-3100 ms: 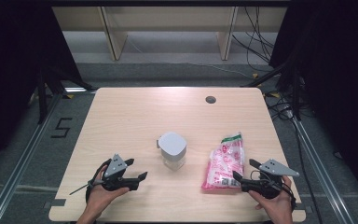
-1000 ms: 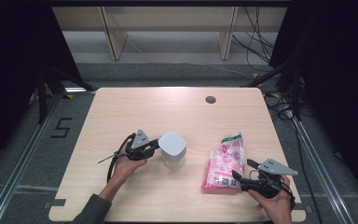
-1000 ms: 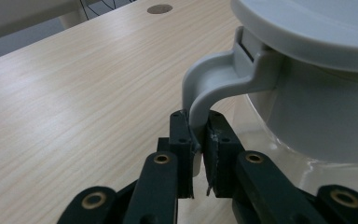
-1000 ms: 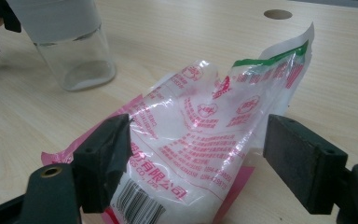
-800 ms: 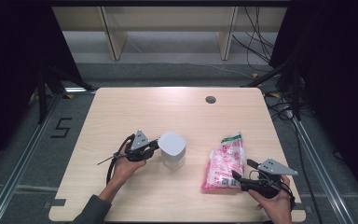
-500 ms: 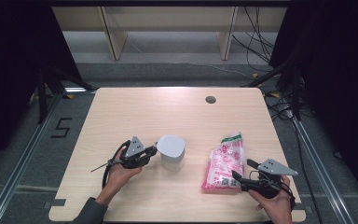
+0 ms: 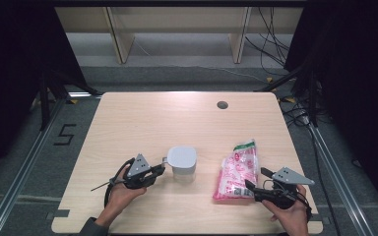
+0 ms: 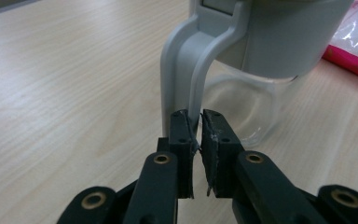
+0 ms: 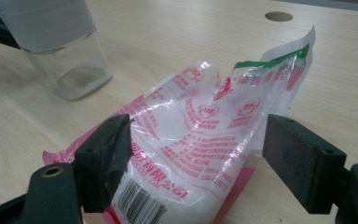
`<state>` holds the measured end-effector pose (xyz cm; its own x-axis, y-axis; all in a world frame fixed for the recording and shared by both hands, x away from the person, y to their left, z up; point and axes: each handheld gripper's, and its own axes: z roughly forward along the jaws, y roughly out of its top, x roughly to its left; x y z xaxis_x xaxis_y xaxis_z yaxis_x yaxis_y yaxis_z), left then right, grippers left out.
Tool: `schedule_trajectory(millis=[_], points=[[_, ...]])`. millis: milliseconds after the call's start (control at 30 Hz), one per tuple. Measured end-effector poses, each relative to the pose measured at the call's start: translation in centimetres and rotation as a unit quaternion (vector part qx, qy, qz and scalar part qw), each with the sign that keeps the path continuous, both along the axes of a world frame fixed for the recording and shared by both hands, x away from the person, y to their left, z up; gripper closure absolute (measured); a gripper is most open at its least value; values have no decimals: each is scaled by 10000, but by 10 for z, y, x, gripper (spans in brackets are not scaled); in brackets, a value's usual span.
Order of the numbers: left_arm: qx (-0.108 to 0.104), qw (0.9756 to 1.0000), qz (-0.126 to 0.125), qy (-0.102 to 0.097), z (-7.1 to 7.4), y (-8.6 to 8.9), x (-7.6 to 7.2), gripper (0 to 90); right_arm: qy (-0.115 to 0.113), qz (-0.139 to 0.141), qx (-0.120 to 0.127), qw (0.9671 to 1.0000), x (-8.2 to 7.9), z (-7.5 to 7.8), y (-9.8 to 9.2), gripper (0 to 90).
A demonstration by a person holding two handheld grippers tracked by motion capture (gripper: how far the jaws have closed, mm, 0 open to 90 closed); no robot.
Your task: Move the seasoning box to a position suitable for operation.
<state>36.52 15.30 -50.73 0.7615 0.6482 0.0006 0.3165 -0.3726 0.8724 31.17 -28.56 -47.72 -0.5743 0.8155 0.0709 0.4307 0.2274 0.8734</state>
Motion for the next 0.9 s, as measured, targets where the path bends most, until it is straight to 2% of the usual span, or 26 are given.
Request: schedule_trajectory(millis=[33,133,167,233,267,300,467,500,700,767,833,867,900], points=[[-12,10000,81,57,-1,-1,-1,820,19,-1,55,10000,0,0,1,248],[-24,10000,37,87,-2,-1,-1,821,-6,20,26,10000,1,0,0,248],[-27,9999,56,86,-2,-1,-2,823,84,-35,55,9999,-1,0,1,248],[-57,9999,28,91,-2,-1,-3,823,-24,-17,74,10000,0,0,1,248],[-1,9999,15,102,-1,-1,-3,823,-24,-20,57,10000,1,0,1,248],[-65,9999,27,106,-1,-2,-3,824,-27,-30,35,10000,1,0,1,248],[19,10000,69,67,-1,-2,-5,828,-4,24,58,10000,1,0,0,248],[27,10000,10,41,-1,-1,-5,829,4,21,58,10000,1,0,0,248],[-58,9999,112,88,-2,-4,-7,831,-7,27,54,10000,1,0,1,248],[-82,9999,61,57,-2,-5,-7,830,-42,16,76,10000,1,0,1,248],[-120,9998,68,116,-2,-7,-9,831,-2,26,66,10000,1,0,0,248],[-120,9998,68,116,-2,-7,-9,830,46,-50,152,9999,-1,0,2,248],[-100,9999,67,77,-2,-10,-10,830,-27,7,96,10000,1,0,1,248]])
